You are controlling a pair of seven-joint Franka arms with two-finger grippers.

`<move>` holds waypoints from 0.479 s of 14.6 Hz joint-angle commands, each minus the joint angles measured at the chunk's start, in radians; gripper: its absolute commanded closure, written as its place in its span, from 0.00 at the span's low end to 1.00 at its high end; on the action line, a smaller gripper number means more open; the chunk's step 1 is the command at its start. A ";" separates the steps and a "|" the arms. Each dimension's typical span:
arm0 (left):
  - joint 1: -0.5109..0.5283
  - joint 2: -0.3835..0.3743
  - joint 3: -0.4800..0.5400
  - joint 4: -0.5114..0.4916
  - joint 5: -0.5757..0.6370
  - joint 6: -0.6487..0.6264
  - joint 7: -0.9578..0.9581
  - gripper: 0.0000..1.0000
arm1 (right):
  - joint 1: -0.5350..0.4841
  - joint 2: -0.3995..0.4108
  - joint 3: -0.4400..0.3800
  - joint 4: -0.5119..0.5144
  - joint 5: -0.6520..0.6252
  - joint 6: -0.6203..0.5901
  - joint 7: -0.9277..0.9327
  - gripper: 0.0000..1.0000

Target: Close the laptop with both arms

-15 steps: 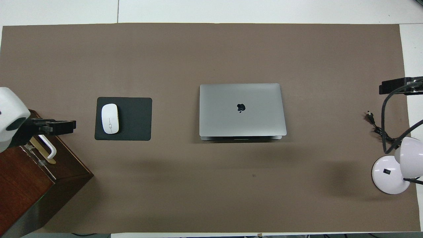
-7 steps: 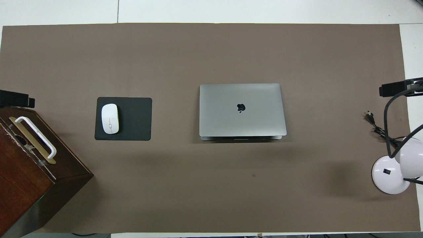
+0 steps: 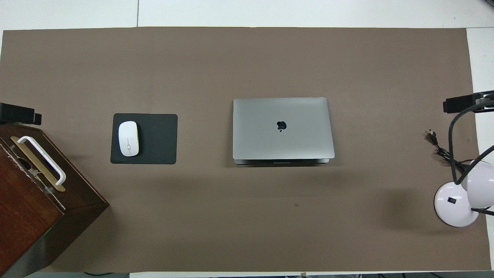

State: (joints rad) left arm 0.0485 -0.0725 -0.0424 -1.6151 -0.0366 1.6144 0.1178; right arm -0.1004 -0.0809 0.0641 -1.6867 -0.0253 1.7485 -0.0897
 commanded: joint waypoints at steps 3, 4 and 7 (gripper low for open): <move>0.013 0.008 -0.013 0.014 0.024 -0.021 -0.006 0.00 | -0.018 0.010 0.007 -0.013 0.033 -0.041 -0.038 0.00; 0.013 0.008 -0.013 0.014 0.024 -0.018 -0.010 0.00 | -0.015 0.010 0.008 -0.015 0.033 -0.059 -0.038 0.00; 0.013 0.007 -0.013 0.009 0.024 -0.007 -0.050 0.00 | -0.012 0.010 0.008 -0.015 0.033 -0.069 -0.038 0.00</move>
State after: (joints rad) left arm 0.0485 -0.0722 -0.0427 -1.6152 -0.0303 1.6122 0.0936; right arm -0.0994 -0.0653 0.0662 -1.6951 -0.0153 1.6893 -0.0908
